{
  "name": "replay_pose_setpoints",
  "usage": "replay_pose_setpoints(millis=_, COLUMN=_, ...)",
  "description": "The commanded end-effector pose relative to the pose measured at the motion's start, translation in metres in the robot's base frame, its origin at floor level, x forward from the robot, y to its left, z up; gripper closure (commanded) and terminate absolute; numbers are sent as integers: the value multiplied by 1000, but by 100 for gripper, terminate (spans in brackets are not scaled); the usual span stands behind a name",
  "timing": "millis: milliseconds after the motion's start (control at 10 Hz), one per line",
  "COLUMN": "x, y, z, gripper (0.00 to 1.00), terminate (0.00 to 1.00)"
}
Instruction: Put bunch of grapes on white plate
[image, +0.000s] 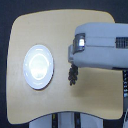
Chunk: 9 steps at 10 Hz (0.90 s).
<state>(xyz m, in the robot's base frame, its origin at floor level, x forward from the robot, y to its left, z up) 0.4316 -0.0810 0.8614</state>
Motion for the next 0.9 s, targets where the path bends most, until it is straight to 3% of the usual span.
replay_pose_setpoints(millis=0, x=-6, y=116, z=-15, gripper=100, terminate=0)
replay_pose_setpoints(millis=800, x=-19, y=227, z=-47, gripper=100, terminate=0)
